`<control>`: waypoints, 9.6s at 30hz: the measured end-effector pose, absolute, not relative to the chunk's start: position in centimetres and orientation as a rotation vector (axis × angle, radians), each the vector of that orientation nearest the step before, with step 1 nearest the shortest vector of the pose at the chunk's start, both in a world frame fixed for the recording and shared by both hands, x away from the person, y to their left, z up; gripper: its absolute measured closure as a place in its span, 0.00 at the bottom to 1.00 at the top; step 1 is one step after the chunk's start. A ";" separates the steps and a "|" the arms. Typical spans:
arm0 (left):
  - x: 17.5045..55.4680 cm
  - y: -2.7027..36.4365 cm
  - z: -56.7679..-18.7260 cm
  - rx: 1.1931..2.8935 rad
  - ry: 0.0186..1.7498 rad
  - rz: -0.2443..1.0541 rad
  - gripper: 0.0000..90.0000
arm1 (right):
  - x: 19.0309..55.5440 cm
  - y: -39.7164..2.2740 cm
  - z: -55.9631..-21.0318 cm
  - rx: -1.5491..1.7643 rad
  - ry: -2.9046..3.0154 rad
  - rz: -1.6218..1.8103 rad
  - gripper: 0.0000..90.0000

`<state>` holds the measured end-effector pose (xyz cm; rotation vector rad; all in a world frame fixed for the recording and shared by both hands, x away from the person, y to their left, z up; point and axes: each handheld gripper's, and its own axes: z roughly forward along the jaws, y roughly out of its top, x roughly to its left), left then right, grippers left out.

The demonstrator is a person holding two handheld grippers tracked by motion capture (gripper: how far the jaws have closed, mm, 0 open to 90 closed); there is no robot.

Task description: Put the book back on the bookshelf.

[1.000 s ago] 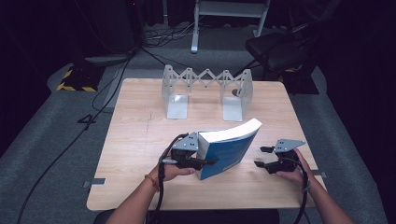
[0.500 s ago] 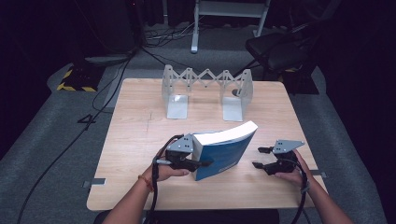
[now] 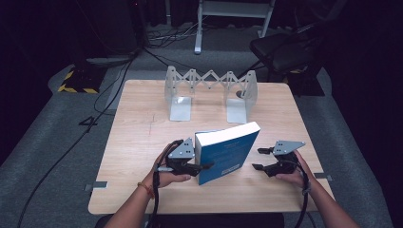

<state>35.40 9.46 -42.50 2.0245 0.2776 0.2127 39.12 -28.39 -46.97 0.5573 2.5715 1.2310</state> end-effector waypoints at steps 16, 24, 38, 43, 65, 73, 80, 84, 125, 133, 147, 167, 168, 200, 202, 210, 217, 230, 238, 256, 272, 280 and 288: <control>34.3 9.2 -42.1 2.069 0.283 0.320 0.54 | 39.9 -25.3 -45.9 0.426 2.612 1.315 0.36; 34.0 9.2 -42.4 2.078 0.286 0.308 0.54 | 40.5 -24.1 -45.5 0.372 2.626 1.350 0.35; 33.6 9.3 -43.4 2.132 0.279 0.335 0.56 | 40.0 -23.0 -45.4 0.295 2.637 1.376 0.43; 33.4 9.3 -43.5 2.137 0.287 0.371 0.56 | 39.9 -23.8 -45.2 0.260 2.649 1.387 0.50; 34.4 9.9 -44.1 2.078 0.380 0.396 0.48 | 37.4 -24.4 -43.3 0.163 2.599 1.482 0.63; 34.4 9.5 -44.2 2.071 0.403 0.428 0.44 | 36.6 -24.1 -42.4 0.148 2.543 1.510 0.64; 34.4 9.3 -44.1 2.072 0.414 0.455 0.42 | 36.1 -23.9 -42.0 0.156 2.526 1.501 0.66; 34.7 9.2 -44.0 2.036 0.447 0.453 0.40 | 36.0 -23.7 -41.9 0.170 2.504 1.496 0.66; 35.0 8.3 -43.8 2.009 0.468 0.438 0.35 | 34.8 -23.2 -36.7 0.315 2.391 1.566 0.63; 35.1 8.2 -43.5 2.021 0.462 0.424 0.33 | 34.5 -22.6 -34.7 0.330 2.458 1.497 0.60; 35.9 7.5 -43.5 1.991 0.466 0.383 0.26 | 34.5 -21.9 -32.8 0.382 2.495 1.404 0.58; 36.3 6.6 -43.4 1.987 0.453 0.383 0.24 | 35.3 -20.7 -30.2 0.475 2.606 1.219 0.59; 36.3 6.6 -43.4 1.986 0.452 0.383 0.24 | 35.5 -20.5 -30.1 0.488 2.631 1.223 0.58; 36.0 8.6 -44.3 2.008 0.521 0.329 0.30 | 37.0 -17.7 -29.7 0.477 2.782 1.006 0.67; 36.0 9.5 -44.9 2.050 0.561 0.301 0.29 | 37.0 -17.7 -29.8 0.479 2.775 1.013 0.67; 35.5 12.6 -47.4 2.205 0.741 0.299 0.23 | 36.8 -17.9 -30.0 0.477 2.756 1.054 0.67; 34.8 14.4 -48.6 2.237 0.828 0.311 0.22 | 36.5 -17.9 -30.1 0.464 2.747 1.058 0.67; 34.5 16.3 -50.1 2.243 0.945 0.343 0.19 | 36.3 -17.9 -30.1 0.426 2.743 1.070 0.67; 34.4 16.5 -50.4 2.224 0.943 0.363 0.18 | 36.3 -18.0 -30.2 0.424 2.732 1.075 0.68; 34.5 16.4 -50.4 2.218 0.955 0.360 0.16 | 37.6 -18.4 -29.2 0.524 2.705 1.072 0.68; 34.5 16.4 -50.4 2.223 0.951 0.354 0.16 | 41.1 -21.2 -27.9 0.690 2.613 0.987 0.68; 34.6 16.3 -50.4 2.220 0.950 0.352 0.16 | 43.9 -23.0 -26.7 0.803 2.524 0.952 0.68; 34.7 16.3 -50.4 2.225 0.937 0.352 0.16 | 45.8 -23.9 -26.3 0.908 2.470 0.940 0.68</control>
